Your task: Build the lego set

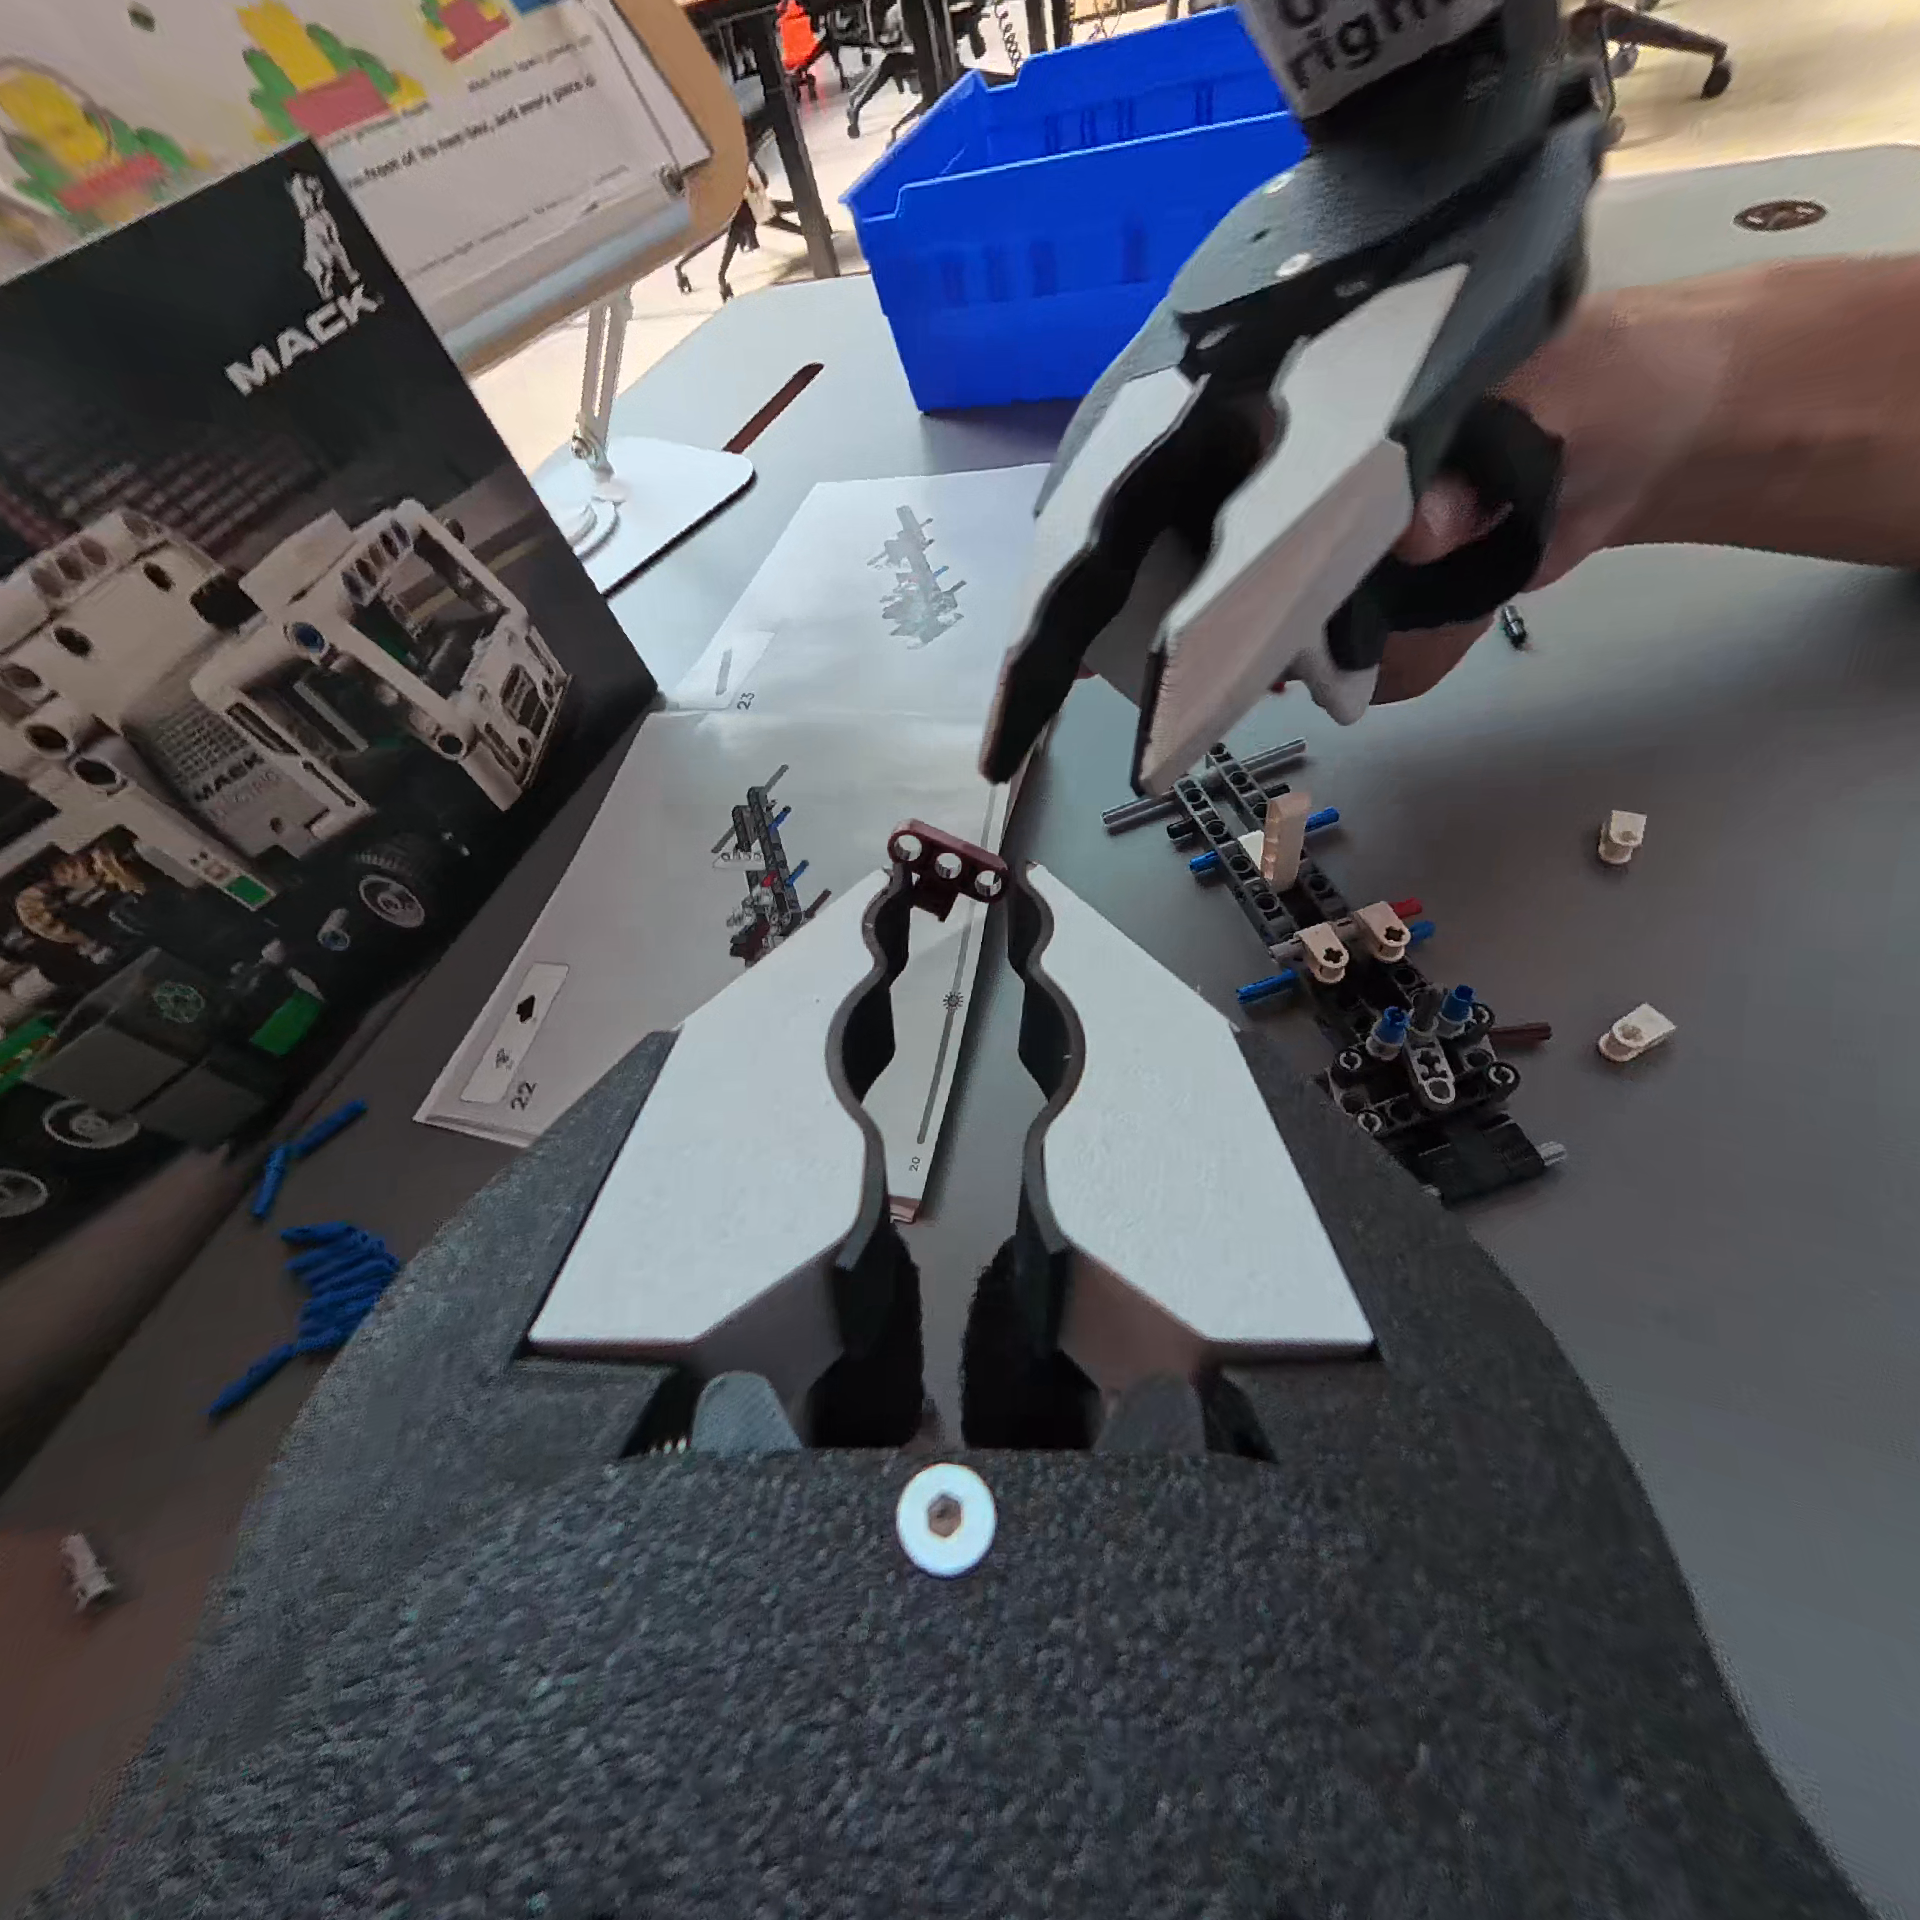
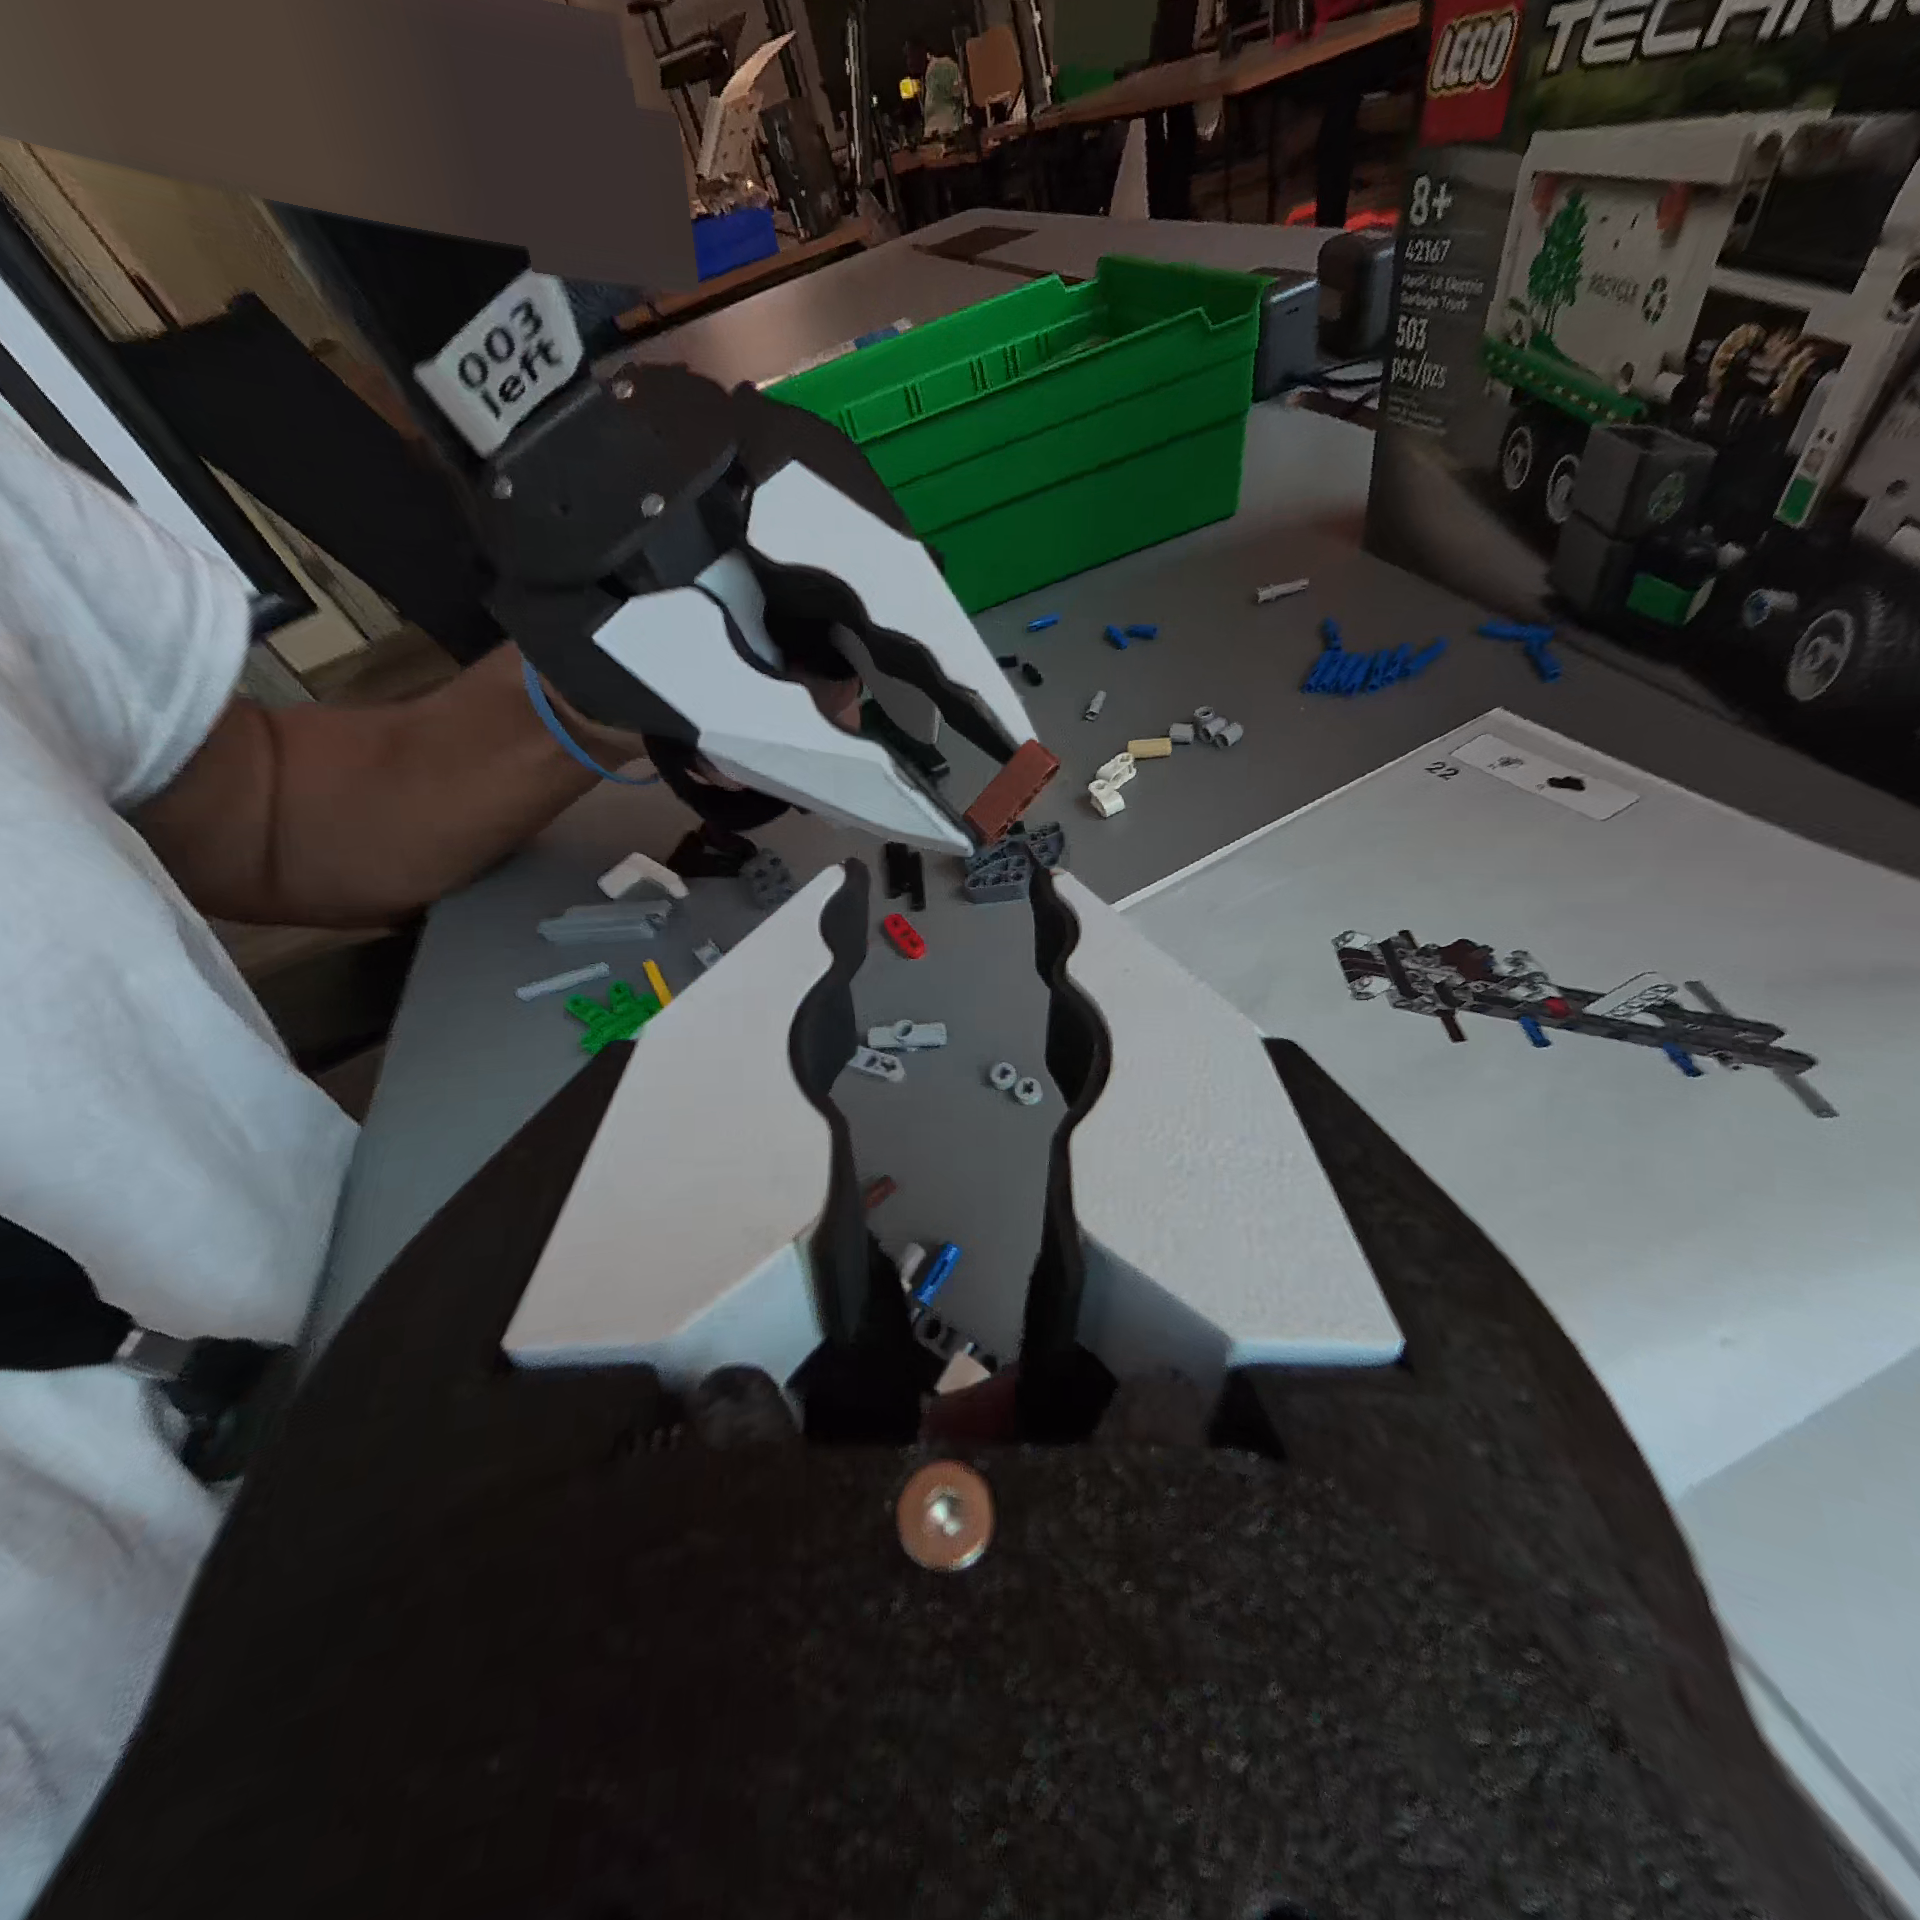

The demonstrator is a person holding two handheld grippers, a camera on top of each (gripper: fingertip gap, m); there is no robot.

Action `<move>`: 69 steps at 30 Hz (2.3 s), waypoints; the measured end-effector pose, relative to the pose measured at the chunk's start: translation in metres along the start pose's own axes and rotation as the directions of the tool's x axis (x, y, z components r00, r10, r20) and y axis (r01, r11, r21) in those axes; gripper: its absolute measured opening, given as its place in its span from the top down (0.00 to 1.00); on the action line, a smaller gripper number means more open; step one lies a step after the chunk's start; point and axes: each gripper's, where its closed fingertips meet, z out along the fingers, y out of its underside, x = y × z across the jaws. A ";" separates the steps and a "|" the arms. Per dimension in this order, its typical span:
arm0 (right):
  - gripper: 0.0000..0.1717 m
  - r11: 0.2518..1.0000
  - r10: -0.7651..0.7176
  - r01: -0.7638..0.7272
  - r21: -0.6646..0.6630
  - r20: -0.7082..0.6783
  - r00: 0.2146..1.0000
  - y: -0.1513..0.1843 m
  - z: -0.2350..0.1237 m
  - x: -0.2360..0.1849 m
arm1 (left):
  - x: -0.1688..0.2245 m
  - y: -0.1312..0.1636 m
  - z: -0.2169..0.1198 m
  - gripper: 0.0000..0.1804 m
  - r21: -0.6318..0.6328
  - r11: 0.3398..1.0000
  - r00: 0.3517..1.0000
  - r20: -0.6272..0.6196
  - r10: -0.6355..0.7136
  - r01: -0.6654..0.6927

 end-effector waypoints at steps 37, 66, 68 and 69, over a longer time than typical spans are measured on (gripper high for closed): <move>0.96 0.814 0.580 -0.475 -0.334 0.426 0.695 0.020 -0.014 -0.053 | 0.072 -0.015 -0.020 0.91 0.096 0.971 0.943 -0.233 0.236 -0.220; 0.96 0.790 0.612 -0.481 -0.380 0.458 0.645 0.025 -0.016 -0.061 | 0.079 -0.010 -0.017 0.96 0.103 0.953 0.926 -0.227 0.301 -0.285; 0.96 0.789 0.613 -0.487 -0.373 0.451 0.648 0.024 -0.016 -0.059 | 0.077 -0.010 -0.015 0.96 0.104 0.952 0.928 -0.214 0.305 -0.288; 0.96 0.791 0.612 -0.486 -0.372 0.450 0.651 0.024 -0.016 -0.059 | 0.076 -0.010 -0.015 0.96 0.105 0.952 0.929 -0.214 0.303 -0.287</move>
